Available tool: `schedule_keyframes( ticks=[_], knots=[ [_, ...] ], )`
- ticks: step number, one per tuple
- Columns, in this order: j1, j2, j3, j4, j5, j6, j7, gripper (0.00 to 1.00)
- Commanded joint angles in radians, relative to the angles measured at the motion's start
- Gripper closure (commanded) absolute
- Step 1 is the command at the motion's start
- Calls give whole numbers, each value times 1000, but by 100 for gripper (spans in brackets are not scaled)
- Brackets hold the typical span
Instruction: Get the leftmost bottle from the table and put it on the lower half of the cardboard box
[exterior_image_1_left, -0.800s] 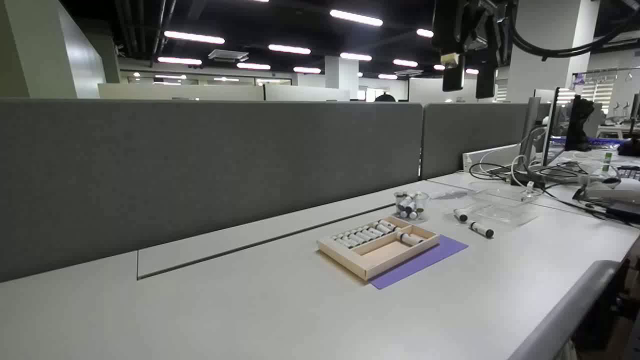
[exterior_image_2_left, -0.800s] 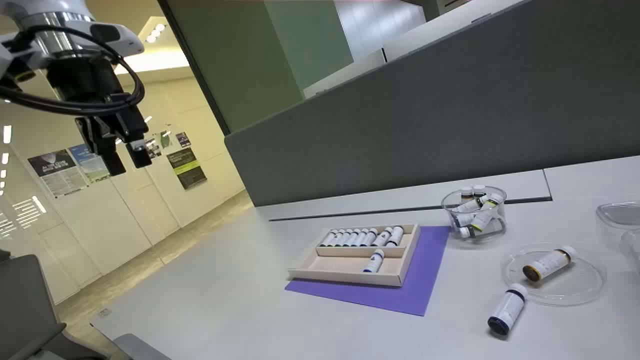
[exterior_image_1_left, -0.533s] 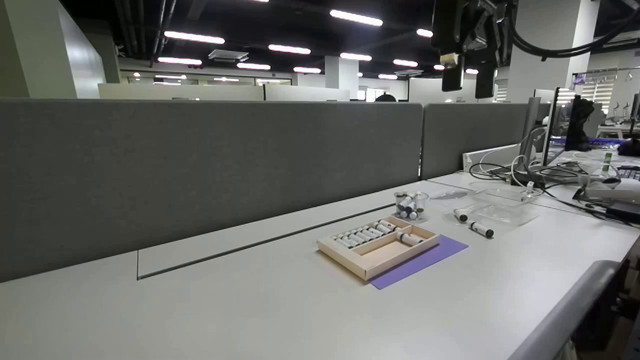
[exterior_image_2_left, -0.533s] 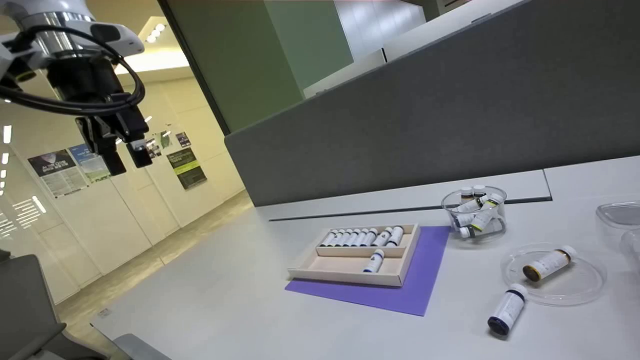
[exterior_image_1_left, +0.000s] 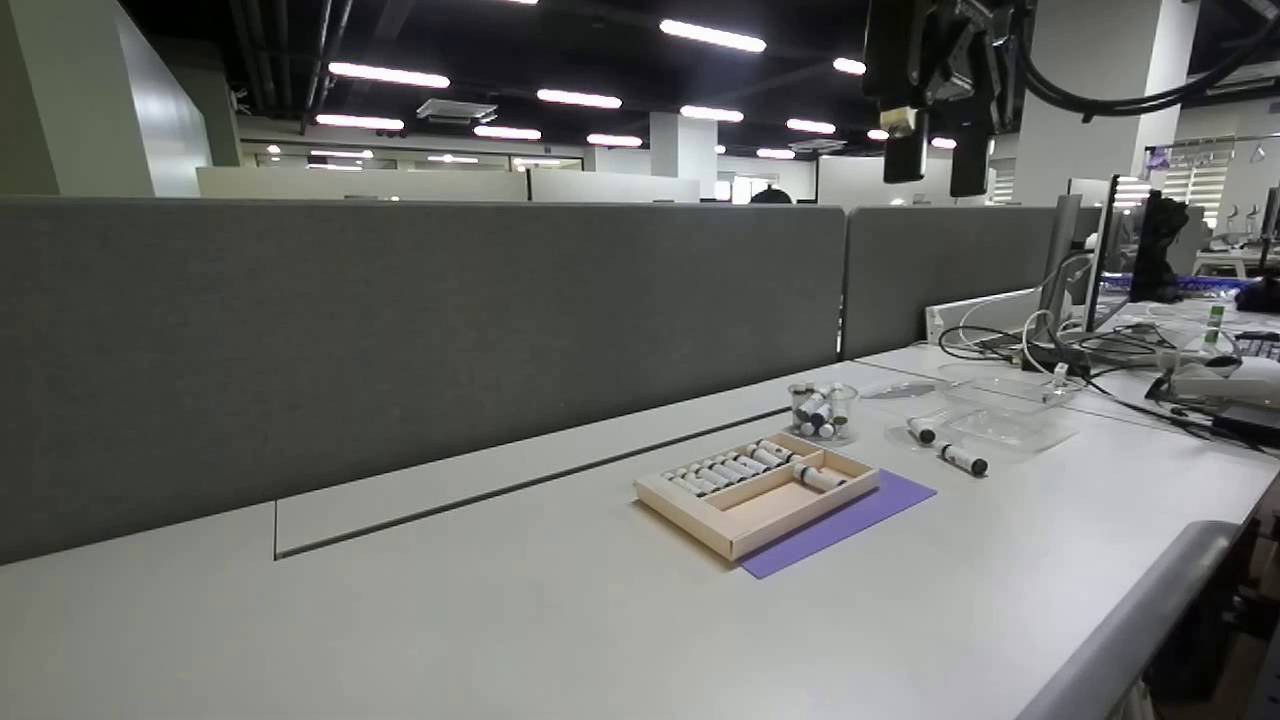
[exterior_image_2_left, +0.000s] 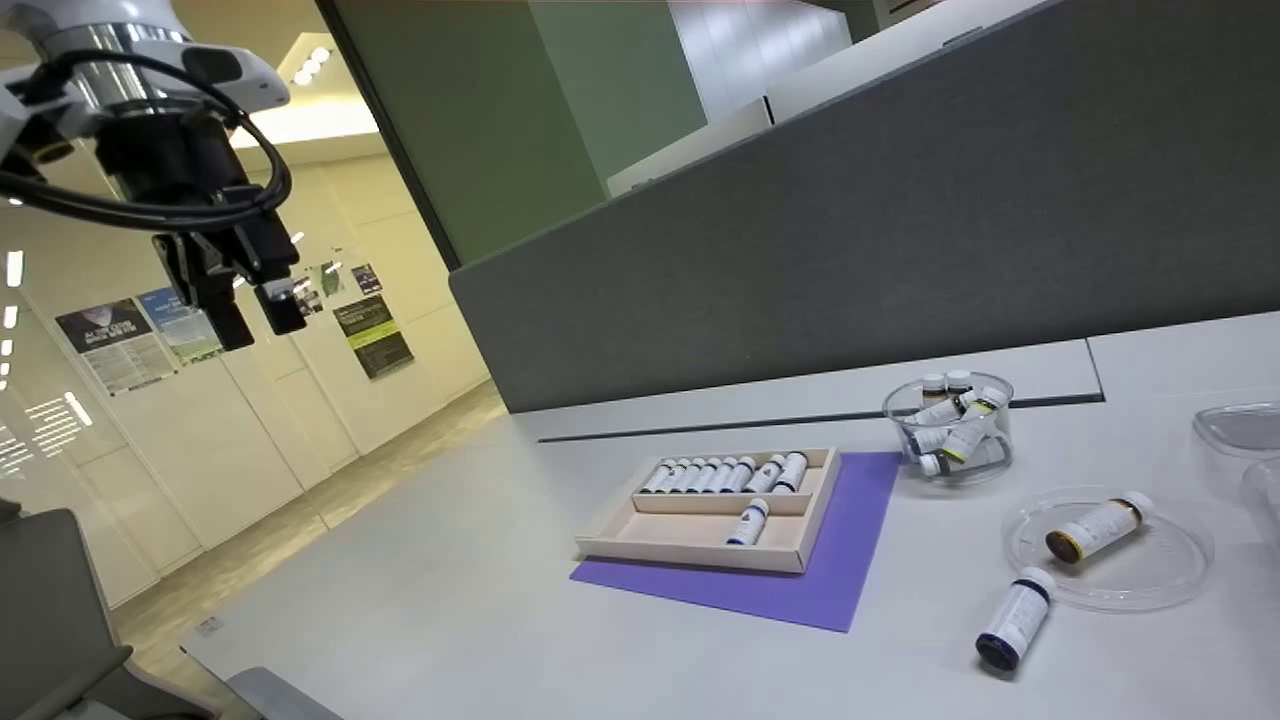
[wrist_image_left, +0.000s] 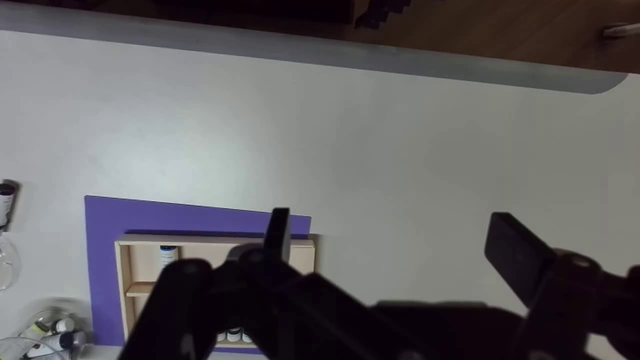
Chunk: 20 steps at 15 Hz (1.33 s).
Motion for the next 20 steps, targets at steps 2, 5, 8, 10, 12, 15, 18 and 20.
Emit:
schedule_keyframes(
  ticks=[2,5,8,10,12,15,18,20],
  knots=[
    [-98,44,-85,-3,-98,123,-64,0],
    [-190,138,-177,24,-180,239,-130,0],
    [-270,286,-267,88,-236,358,-202,0],
    [-302,399,-319,174,-222,351,-218,0],
    [-297,328,-313,94,-219,372,-226,0],
    [-305,404,-325,152,-218,372,-232,0],
    [-300,405,-321,158,-218,371,-232,0],
    [-301,404,-321,158,-218,371,-232,0]
  ],
)
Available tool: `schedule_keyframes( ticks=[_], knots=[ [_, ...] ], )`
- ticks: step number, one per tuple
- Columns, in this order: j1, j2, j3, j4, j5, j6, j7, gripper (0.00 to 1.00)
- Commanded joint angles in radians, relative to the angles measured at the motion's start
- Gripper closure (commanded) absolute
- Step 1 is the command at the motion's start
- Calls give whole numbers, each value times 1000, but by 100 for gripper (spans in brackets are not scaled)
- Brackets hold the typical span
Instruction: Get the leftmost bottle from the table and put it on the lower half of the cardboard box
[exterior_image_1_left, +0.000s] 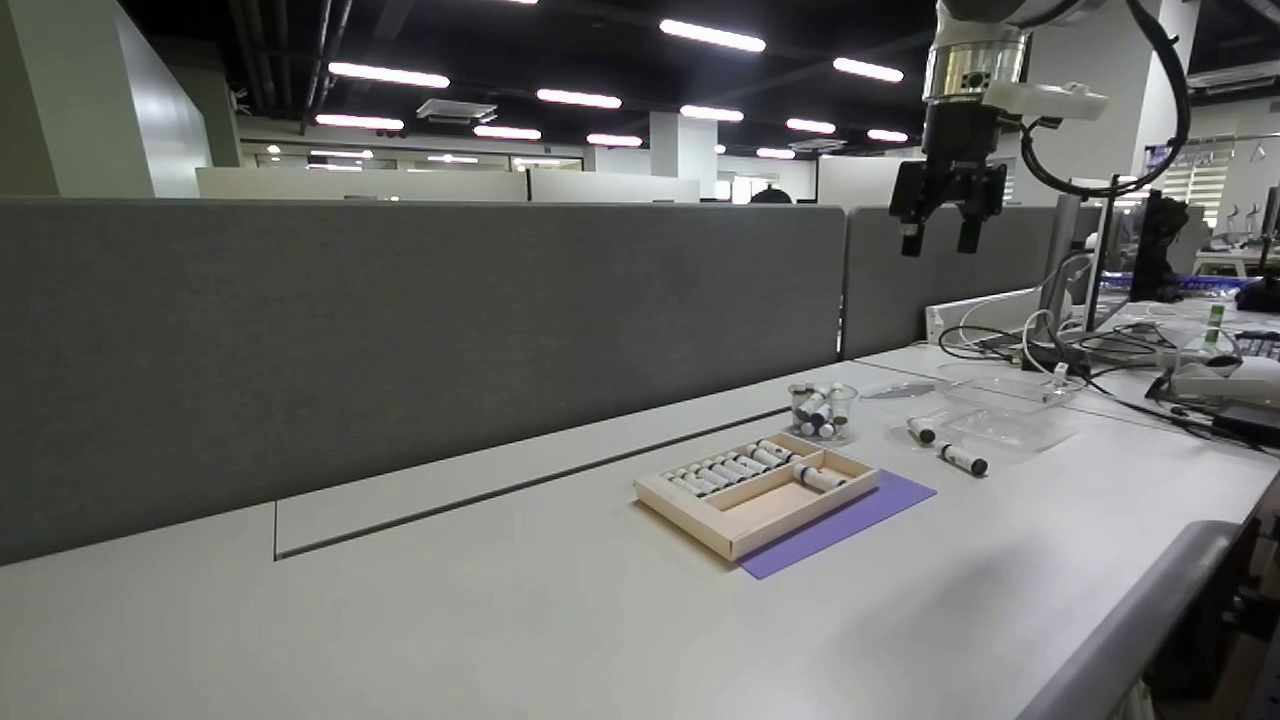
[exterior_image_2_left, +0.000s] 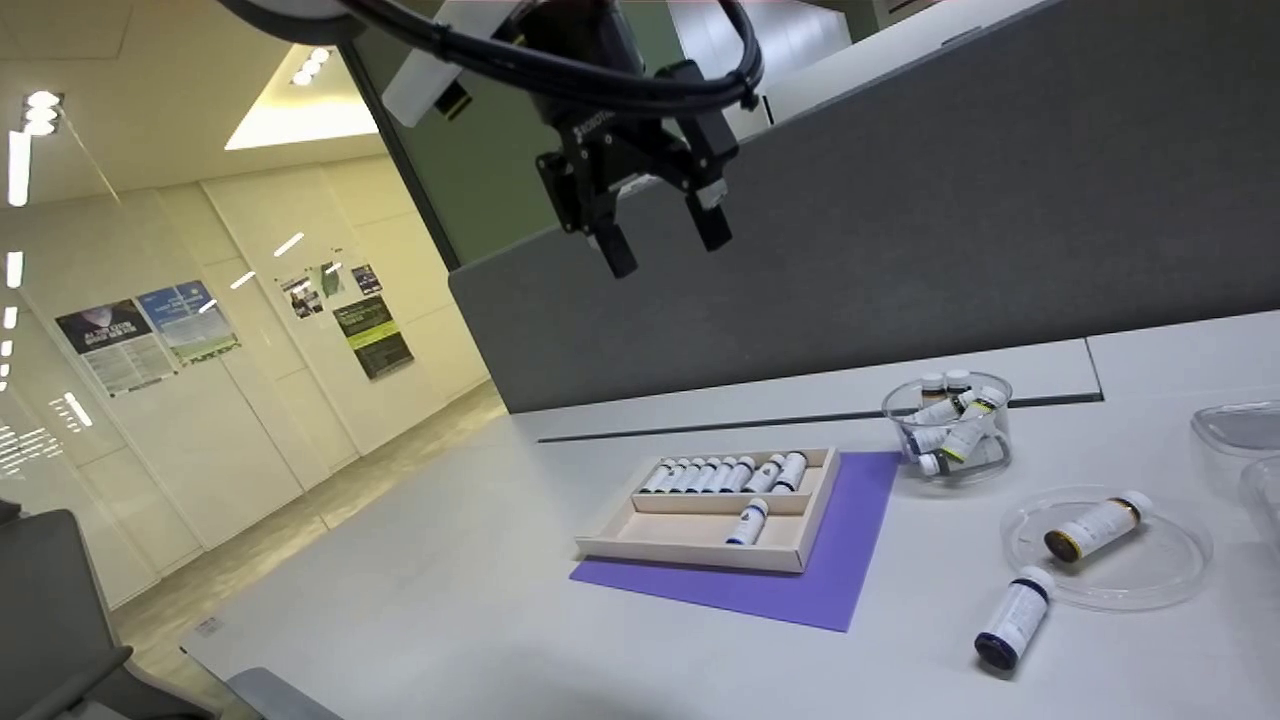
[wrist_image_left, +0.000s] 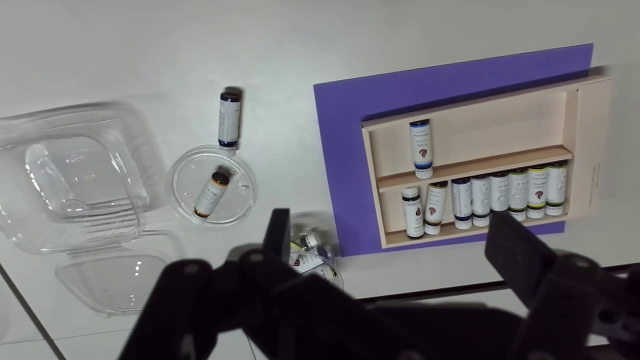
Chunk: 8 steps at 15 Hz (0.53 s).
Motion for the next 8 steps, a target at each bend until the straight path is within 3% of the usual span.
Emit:
schedule_keyframes(
  ticks=[1,8],
  knots=[
    [8,21,-8,17,18,-7,-19,0],
    [-3,227,-25,72,128,146,-38,0]
  ],
)
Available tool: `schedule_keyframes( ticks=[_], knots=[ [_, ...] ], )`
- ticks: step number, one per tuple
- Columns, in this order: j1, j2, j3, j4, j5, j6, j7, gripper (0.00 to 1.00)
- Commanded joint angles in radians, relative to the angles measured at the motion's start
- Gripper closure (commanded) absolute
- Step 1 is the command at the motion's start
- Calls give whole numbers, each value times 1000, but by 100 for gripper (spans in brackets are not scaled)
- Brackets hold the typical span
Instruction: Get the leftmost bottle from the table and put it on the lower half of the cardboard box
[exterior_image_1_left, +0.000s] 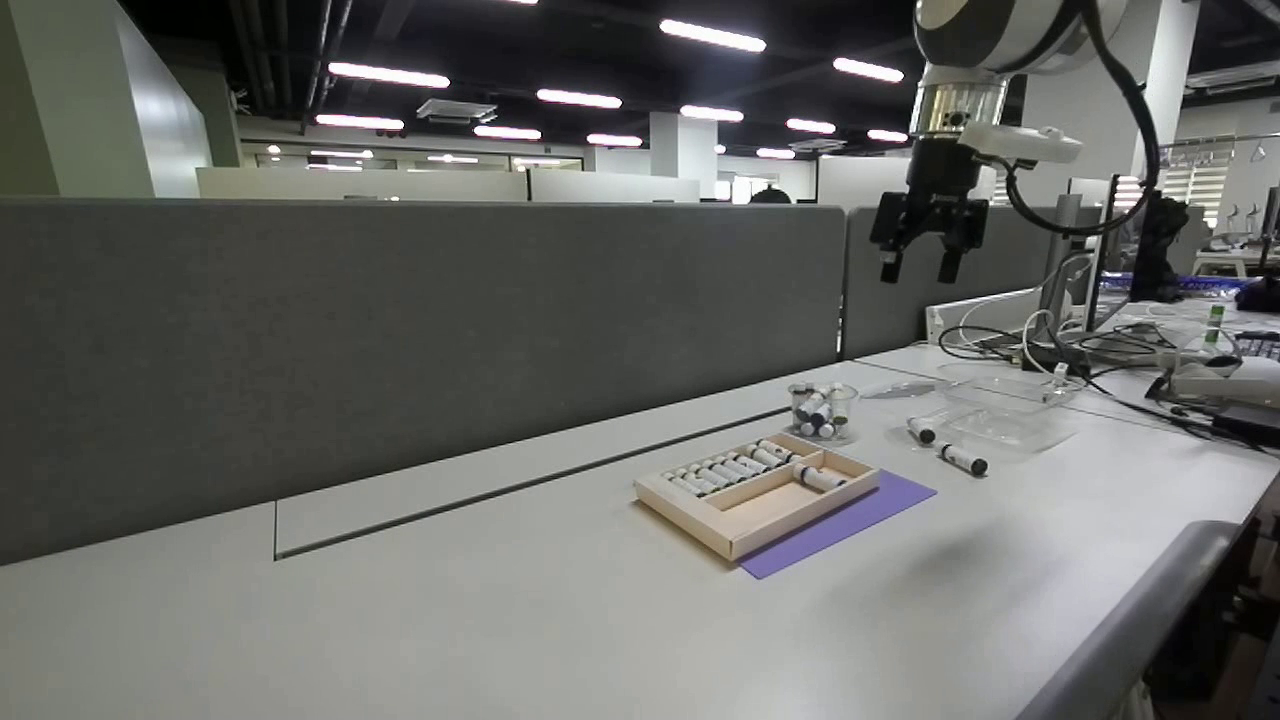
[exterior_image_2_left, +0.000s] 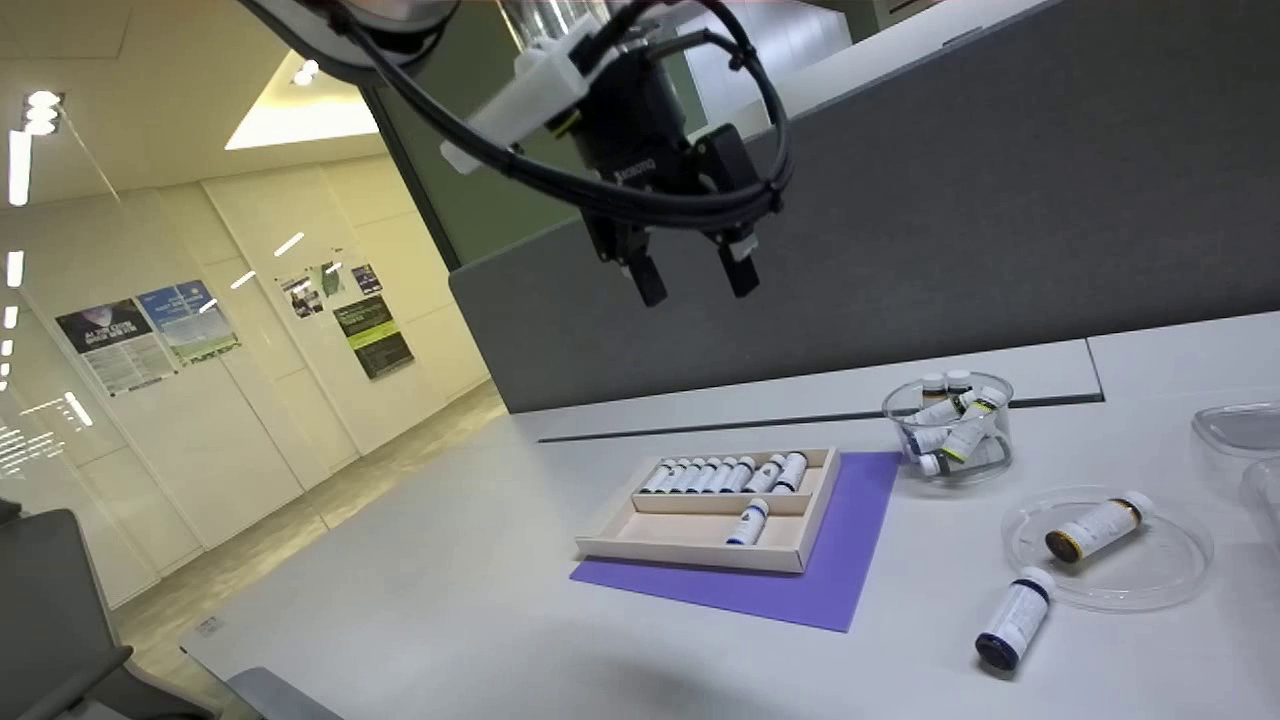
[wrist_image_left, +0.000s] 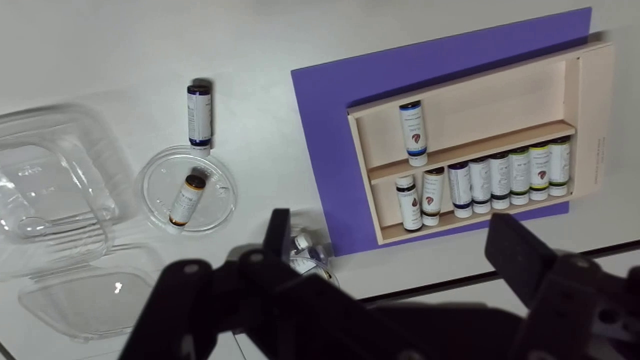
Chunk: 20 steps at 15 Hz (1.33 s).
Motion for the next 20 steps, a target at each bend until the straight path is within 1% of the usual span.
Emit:
schedule_keyframes(
  ticks=[1,5,10,16,20],
  knots=[
    [-12,170,-18,76,16,62,-9,0],
    [-39,380,-38,168,-53,107,35,0],
    [-84,591,-54,297,-49,114,32,0],
    [-132,721,-56,377,-43,133,20,0],
    [-156,764,-48,407,-41,75,4,0]
  ],
)
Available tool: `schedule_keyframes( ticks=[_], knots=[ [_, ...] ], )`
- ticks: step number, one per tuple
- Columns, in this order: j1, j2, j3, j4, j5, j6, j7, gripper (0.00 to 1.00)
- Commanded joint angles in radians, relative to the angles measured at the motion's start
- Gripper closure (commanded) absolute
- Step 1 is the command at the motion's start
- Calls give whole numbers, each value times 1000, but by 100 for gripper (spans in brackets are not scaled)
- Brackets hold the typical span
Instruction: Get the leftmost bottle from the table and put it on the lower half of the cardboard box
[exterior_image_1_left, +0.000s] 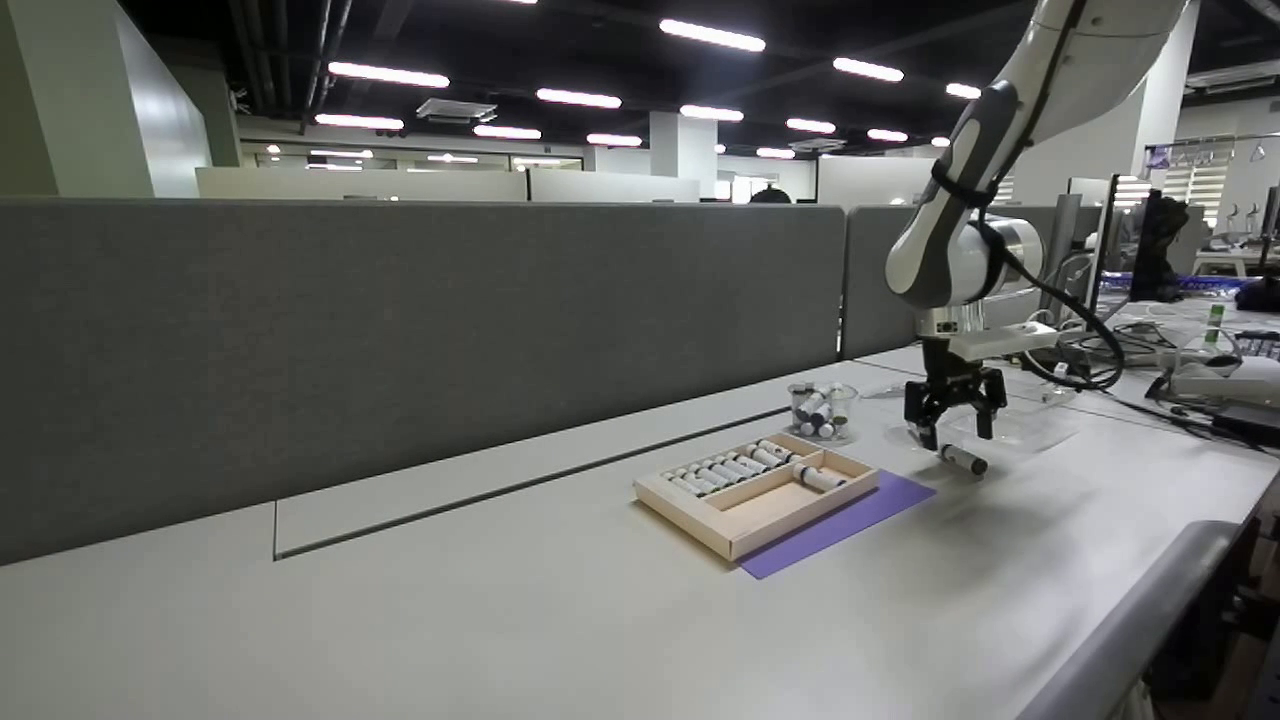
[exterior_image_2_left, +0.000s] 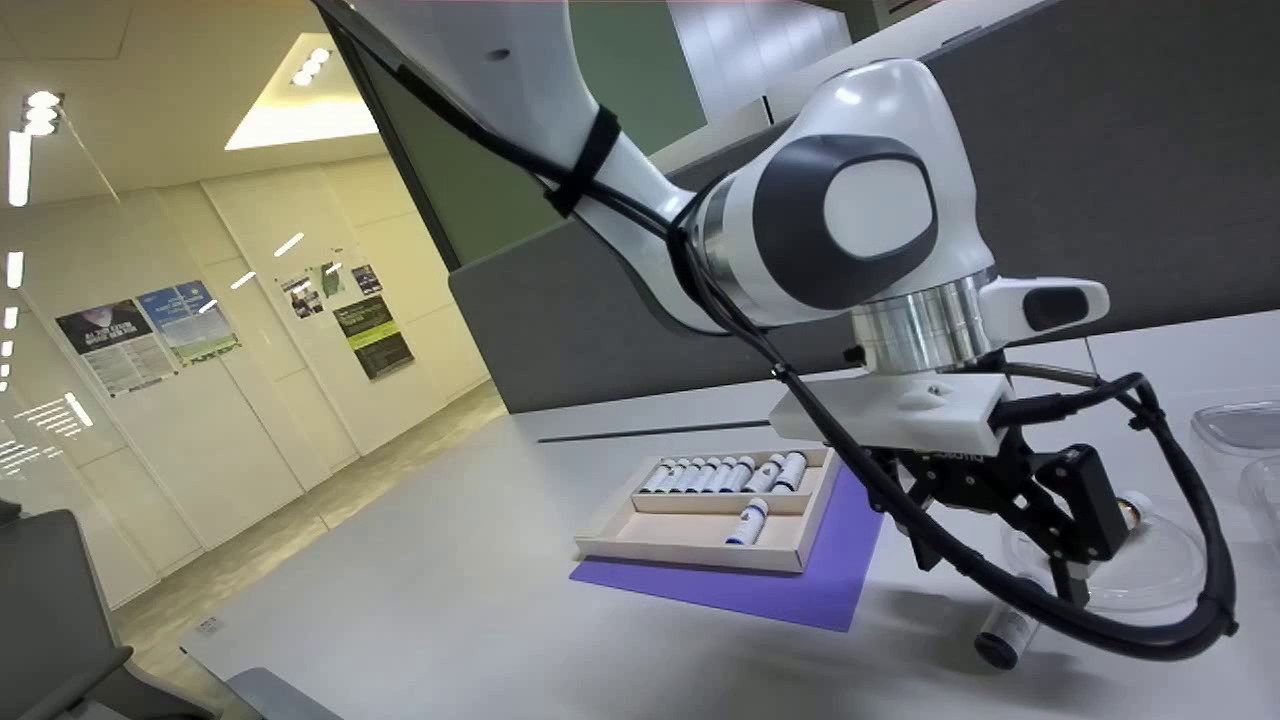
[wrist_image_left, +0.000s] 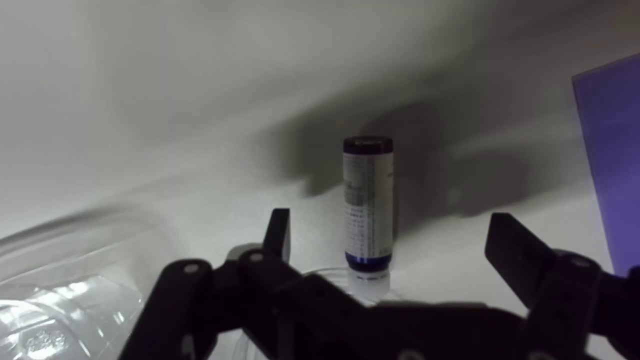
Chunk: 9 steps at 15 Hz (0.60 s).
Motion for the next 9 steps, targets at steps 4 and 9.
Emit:
schedule_keyframes(
  ticks=[4,9],
  knots=[
    [-27,53,9,63,-10,-96,-4,25],
    [-23,63,5,79,-15,-126,-2,58]
  ],
)
